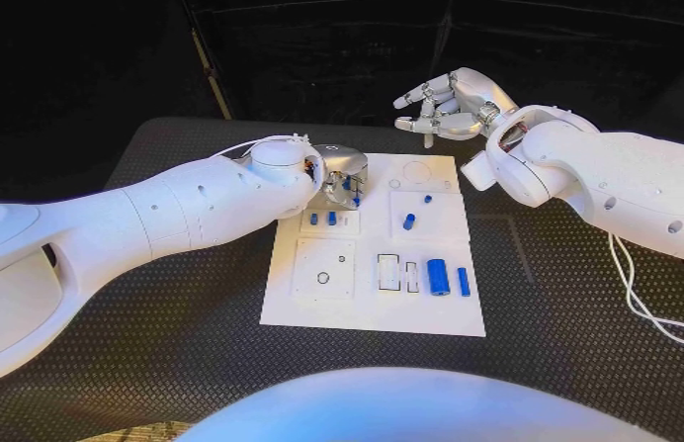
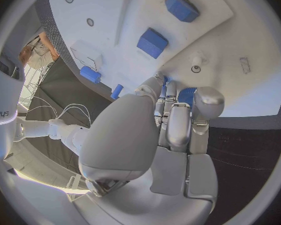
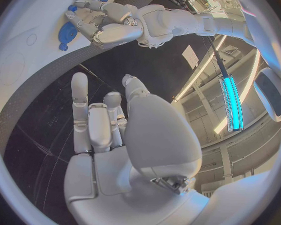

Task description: Assemble the parts on the task board

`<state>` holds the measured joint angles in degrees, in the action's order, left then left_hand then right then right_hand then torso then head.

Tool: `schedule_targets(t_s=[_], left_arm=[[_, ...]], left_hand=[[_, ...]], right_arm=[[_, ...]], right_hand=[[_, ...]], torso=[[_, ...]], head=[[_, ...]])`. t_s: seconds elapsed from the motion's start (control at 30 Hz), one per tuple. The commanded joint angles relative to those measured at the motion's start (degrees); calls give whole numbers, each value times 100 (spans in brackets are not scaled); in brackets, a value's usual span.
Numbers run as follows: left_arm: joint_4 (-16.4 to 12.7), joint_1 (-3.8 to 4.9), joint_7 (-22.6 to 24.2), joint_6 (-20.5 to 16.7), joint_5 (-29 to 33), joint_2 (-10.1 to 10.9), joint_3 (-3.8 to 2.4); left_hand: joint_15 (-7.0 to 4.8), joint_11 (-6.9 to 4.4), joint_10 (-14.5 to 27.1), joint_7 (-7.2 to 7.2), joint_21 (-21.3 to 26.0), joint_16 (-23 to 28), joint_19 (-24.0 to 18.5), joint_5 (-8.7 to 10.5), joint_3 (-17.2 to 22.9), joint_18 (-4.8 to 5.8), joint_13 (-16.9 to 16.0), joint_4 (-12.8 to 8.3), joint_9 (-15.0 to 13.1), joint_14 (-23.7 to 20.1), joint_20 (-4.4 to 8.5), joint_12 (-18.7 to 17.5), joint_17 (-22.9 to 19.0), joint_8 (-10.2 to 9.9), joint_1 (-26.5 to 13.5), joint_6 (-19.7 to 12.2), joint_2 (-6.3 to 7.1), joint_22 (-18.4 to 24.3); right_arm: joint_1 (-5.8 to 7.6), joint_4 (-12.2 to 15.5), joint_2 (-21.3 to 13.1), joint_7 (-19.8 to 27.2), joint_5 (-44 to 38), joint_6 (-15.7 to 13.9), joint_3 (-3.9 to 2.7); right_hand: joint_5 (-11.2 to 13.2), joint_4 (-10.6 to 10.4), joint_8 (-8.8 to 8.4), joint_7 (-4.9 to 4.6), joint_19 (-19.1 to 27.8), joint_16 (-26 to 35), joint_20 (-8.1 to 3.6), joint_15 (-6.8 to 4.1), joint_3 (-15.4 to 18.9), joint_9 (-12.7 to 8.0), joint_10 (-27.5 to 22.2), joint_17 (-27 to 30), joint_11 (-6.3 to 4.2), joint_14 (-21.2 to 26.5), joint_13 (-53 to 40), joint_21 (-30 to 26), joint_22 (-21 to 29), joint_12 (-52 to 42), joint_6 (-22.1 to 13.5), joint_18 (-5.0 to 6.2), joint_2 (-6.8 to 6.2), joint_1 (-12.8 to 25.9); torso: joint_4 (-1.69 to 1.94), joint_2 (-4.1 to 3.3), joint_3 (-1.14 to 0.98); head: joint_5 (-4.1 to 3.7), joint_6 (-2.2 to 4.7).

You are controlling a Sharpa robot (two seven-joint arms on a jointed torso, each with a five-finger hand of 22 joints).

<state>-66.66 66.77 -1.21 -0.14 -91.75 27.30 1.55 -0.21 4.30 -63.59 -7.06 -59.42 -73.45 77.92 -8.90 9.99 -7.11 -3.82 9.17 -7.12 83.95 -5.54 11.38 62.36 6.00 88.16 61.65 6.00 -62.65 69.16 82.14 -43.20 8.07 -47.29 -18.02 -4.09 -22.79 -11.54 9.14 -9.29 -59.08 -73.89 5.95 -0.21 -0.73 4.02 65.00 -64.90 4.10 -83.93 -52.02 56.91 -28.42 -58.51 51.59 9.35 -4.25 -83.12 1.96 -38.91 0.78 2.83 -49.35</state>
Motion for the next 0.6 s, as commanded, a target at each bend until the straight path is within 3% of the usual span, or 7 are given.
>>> schedule_targets(t_s=[0.03,0.23,0.6], left_arm=[[3,-34,24,251,-44,-5,37],[8,-34,33,175,-44,-5,47],[-147,-50,122,-477,23,186,20]], left_hand=[[-34,-7,-41,-7,-37,-21,48,-17,42,39,7,5,11,135,13,-26,-7,-18,-19,37,-53,-16],[-65,-47,-204,27,-88,-22,52,-25,224,46,2,20,22,126,33,-100,-55,-8,9,186,-154,-84],[-72,-51,-407,-14,-227,-24,87,-24,560,73,1,-45,65,117,51,-302,-151,-66,34,321,-117,-248]], right_arm=[[10,6,8,66,-7,39,-4],[10,3,13,70,-7,40,-4],[9,-7,8,80,-7,39,-4]], right_hand=[[-17,-11,21,15,-14,30,-17,-27,-25,-3,22,-5,-12,-86,-5,-32,-9,-31,-32,110,25,7],[-17,-11,21,15,-14,30,-17,-27,-25,-3,22,-5,-12,-86,-5,-32,-9,-31,-32,110,25,7],[-17,-14,25,15,-17,34,-18,-27,-26,-2,26,0,-12,-86,-6,-33,-9,-36,-27,110,30,10]], torso=[[0,2,0],[1,5,0],[3,5,1]], head=[[5,-7],[3,2],[-6,40]])
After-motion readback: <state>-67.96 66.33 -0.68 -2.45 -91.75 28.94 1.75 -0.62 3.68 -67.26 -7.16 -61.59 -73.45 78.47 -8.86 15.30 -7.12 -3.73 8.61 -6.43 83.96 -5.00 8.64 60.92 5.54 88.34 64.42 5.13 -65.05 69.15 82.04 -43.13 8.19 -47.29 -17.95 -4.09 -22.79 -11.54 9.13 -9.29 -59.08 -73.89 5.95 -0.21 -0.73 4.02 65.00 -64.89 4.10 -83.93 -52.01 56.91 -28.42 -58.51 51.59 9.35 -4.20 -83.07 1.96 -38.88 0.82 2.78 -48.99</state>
